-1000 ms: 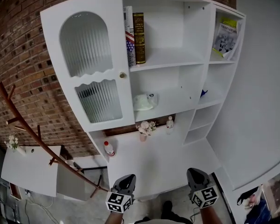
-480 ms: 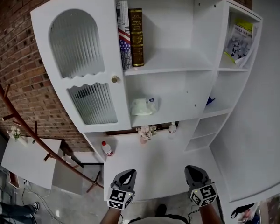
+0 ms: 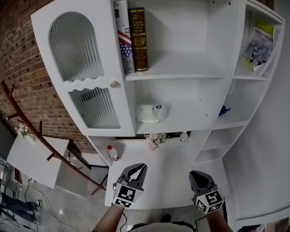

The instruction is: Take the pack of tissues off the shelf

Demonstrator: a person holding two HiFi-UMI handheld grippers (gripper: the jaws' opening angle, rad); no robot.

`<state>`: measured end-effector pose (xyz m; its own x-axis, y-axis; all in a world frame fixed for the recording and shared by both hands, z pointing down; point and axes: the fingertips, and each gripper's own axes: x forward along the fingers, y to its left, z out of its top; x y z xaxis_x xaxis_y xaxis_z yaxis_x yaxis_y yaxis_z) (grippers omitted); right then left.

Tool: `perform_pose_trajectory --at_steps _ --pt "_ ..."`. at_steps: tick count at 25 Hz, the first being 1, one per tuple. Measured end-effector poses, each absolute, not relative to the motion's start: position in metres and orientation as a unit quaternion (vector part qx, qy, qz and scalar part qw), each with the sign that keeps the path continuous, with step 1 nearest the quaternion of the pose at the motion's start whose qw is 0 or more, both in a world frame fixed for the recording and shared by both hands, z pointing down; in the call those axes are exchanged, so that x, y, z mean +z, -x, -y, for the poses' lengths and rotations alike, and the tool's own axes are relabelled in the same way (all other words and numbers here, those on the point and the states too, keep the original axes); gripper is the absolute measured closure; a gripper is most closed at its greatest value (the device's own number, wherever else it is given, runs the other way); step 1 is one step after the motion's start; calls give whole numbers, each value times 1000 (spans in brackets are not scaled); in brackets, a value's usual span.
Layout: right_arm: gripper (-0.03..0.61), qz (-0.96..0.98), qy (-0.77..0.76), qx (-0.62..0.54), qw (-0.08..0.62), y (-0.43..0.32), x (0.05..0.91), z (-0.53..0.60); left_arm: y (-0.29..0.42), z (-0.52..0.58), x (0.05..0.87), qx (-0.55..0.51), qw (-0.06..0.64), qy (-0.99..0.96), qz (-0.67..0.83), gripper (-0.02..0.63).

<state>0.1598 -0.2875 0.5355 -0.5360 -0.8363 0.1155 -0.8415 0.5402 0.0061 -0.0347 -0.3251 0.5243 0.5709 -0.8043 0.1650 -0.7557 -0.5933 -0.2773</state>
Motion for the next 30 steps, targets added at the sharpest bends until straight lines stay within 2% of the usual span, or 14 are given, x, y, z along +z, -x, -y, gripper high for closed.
perform_pose_trajectory --at_steps 8,25,27,30 --pt "543 890 -453 29 48 -175 540 303 4 377 491 -166 135 864 -456 586" --pt "543 879 -473 44 28 -183 540 322 -37 468 460 -222 177 854 -436 586" --pt "543 876 -480 42 25 -184 536 324 -42 481 463 -243 181 851 -430 572" --pt "543 871 -488 42 23 -186 532 328 -46 502 466 -273 180 844 -426 497"
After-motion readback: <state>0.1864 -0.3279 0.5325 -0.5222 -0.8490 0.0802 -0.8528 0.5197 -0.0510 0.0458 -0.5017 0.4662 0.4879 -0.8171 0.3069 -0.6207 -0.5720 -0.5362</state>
